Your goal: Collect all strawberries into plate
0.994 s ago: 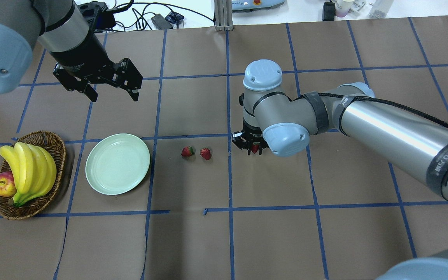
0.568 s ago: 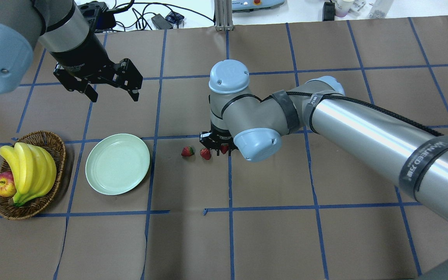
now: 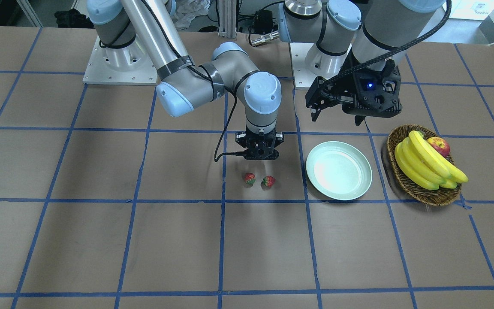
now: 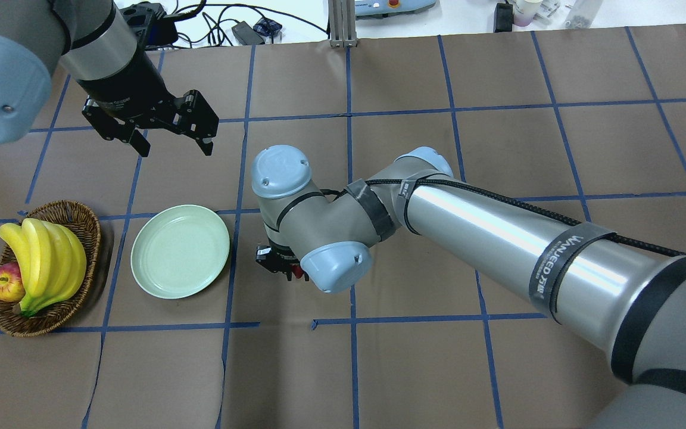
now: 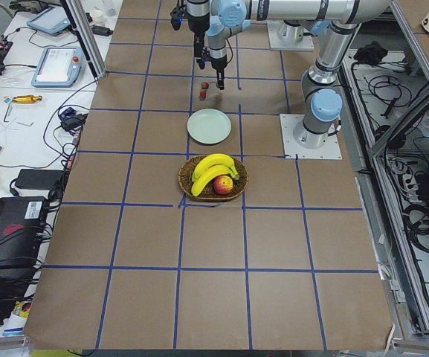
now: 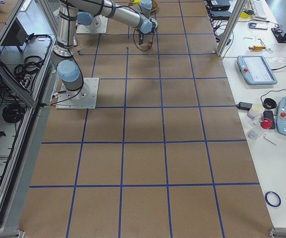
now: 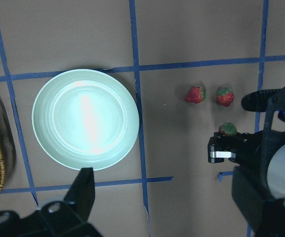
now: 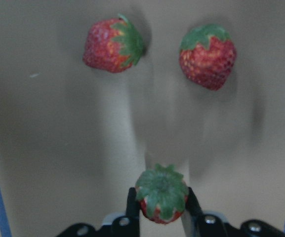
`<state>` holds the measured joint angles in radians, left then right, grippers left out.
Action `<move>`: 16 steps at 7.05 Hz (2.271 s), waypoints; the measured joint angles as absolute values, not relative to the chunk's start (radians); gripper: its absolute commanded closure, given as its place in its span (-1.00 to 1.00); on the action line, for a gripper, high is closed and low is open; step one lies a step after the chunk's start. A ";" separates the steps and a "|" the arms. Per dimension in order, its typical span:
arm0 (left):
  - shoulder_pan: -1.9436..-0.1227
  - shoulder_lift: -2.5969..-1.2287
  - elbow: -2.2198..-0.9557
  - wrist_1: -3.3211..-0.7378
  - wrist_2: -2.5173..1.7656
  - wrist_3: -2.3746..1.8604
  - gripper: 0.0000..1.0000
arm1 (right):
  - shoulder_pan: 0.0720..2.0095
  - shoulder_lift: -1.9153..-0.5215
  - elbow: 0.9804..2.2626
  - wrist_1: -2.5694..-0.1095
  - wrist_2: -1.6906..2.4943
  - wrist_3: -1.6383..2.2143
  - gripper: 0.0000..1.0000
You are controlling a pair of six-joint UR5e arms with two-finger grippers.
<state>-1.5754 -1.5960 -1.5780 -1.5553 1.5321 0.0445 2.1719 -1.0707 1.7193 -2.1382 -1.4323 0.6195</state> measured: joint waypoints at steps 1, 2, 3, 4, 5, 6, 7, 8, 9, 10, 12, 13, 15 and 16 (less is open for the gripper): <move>-1.575 -1.597 -1.578 -1.555 1.532 0.045 -1.00 | 2.178 -1.062 1.721 -2.138 -1.427 0.628 0.58; -1.575 -1.597 -1.578 -1.555 1.532 0.044 -1.00 | 2.180 -1.054 1.722 -2.138 -1.425 0.628 0.16; -1.575 -1.596 -1.578 -1.555 1.532 0.044 -1.00 | 2.181 -1.049 1.723 -2.138 -1.426 0.625 -0.03; -1.575 -1.595 -1.578 -1.555 1.532 0.044 -1.00 | 2.180 -1.046 1.723 -2.137 -1.430 0.624 -0.36; -1.575 -1.594 -1.578 -1.555 1.532 0.045 -1.00 | 2.180 -1.045 1.722 -2.135 -1.433 0.623 -0.87; -1.575 -1.593 -1.578 -1.555 1.532 0.044 -1.00 | 2.179 -1.045 1.722 -2.132 -1.434 0.623 -1.00; -1.575 -1.593 -1.578 -1.555 1.532 0.044 -1.00 | 2.179 -1.048 1.720 -2.129 -1.433 0.623 -1.00; -1.575 -1.592 -1.578 -1.555 1.532 0.044 -1.00 | 2.174 -1.057 1.713 -2.123 -1.430 0.622 -1.00; -1.575 -1.591 -1.578 -1.555 1.533 0.045 -1.00 | 2.158 -1.084 1.706 -2.093 -1.433 0.622 -1.00; -1.575 -1.590 -1.578 -1.555 1.533 0.045 -1.00 | 2.126 -1.129 1.700 -2.031 -1.449 0.622 -1.00; -1.575 -1.589 -1.577 -1.555 1.535 0.046 -1.00 | 2.016 -1.238 1.699 -1.944 -1.507 0.597 -1.00; -1.575 -1.589 -1.577 -1.555 1.534 0.046 -1.00 | 1.948 -1.298 1.695 -1.912 -1.546 0.536 -1.00; -1.575 -1.591 -1.579 -1.555 1.533 0.046 -1.00 | 1.805 -1.399 1.631 -1.751 -1.578 0.379 -1.00; -1.575 -1.592 -1.580 -1.555 1.533 0.045 -1.00 | 1.741 -1.423 1.551 -1.642 -1.593 0.320 -1.00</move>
<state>-1.5754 -1.5916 -1.5804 -1.5554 1.5327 0.0454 1.7410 -1.4235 1.5507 -1.6423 -1.5932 0.3197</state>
